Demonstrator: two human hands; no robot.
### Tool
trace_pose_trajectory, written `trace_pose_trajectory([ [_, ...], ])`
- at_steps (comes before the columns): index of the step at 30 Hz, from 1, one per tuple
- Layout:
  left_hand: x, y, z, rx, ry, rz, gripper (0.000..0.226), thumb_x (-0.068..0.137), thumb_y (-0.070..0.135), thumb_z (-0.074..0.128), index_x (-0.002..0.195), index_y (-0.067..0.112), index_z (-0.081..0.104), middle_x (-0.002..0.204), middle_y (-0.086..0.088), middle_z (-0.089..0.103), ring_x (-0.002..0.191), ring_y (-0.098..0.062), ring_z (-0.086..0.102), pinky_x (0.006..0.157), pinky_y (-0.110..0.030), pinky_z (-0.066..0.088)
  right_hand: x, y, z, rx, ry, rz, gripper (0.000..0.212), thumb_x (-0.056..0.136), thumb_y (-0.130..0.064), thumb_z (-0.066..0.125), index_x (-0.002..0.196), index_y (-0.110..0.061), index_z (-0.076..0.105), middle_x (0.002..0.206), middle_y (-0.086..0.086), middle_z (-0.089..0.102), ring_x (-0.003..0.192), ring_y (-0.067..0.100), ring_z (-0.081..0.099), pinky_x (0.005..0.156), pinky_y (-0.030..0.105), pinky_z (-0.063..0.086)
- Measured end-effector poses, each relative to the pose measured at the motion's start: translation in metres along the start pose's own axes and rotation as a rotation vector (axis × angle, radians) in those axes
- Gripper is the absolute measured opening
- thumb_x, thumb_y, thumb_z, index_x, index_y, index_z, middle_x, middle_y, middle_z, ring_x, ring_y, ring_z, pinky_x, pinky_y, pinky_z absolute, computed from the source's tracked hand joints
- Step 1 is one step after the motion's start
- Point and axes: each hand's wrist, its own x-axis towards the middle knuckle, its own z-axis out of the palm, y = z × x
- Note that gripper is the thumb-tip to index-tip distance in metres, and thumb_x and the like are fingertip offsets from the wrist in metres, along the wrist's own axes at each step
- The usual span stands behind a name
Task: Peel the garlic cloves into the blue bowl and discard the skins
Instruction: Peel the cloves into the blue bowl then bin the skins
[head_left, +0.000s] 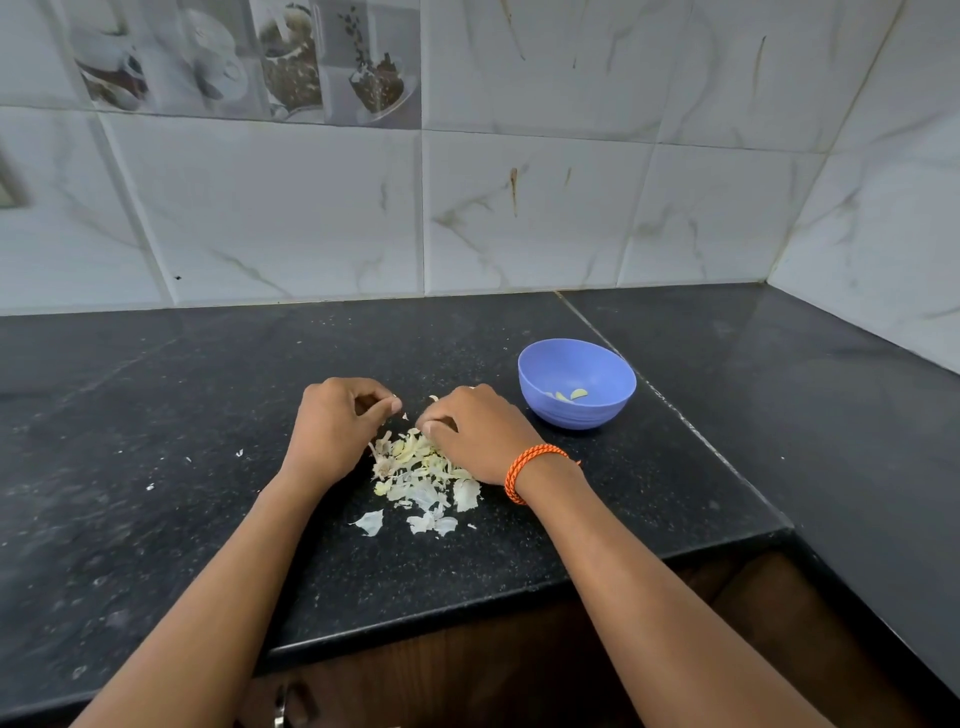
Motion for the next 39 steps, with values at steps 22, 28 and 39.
trace_pose_trajectory([
  [22, -0.004, 0.011, -0.003, -0.148, -0.053, 0.026, 0.027, 0.101, 0.015, 0.072, 0.092, 0.038, 0.082, 0.087, 0.013, 0.08, 0.077, -0.009, 0.071, 0.076, -0.035, 0.056, 0.011, -0.005, 0.017, 0.185, 0.25, -0.065, 0.015, 0.086, -0.021, 0.082, 0.086, -0.03, 0.07, 0.097, -0.008, 0.06, 0.097, 0.014, 0.057, 0.078, 0.038, 0.053],
  [28, -0.012, 0.031, -0.003, -0.451, -0.203, 0.042, 0.013, 0.103, 0.021, 0.073, 0.105, 0.016, 0.085, 0.1, -0.002, 0.083, 0.099, -0.022, 0.079, 0.096, -0.039, 0.06, 0.005, 0.006, 0.015, 0.53, 0.343, 0.022, 0.01, 0.09, -0.021, 0.082, 0.086, -0.02, 0.072, 0.074, 0.001, 0.072, 0.062, 0.009, 0.064, 0.063, 0.031, 0.059],
  [39, -0.008, 0.019, 0.001, -0.321, -0.154, 0.039, 0.011, 0.1, 0.039, 0.074, 0.098, 0.037, 0.085, 0.112, 0.008, 0.075, 0.109, -0.014, 0.067, 0.099, -0.045, 0.055, 0.003, 0.008, 0.024, 0.446, 0.477, 0.02, 0.005, 0.088, -0.03, 0.085, 0.093, -0.029, 0.084, 0.113, -0.011, 0.061, 0.111, 0.009, 0.057, 0.091, 0.025, 0.049],
])
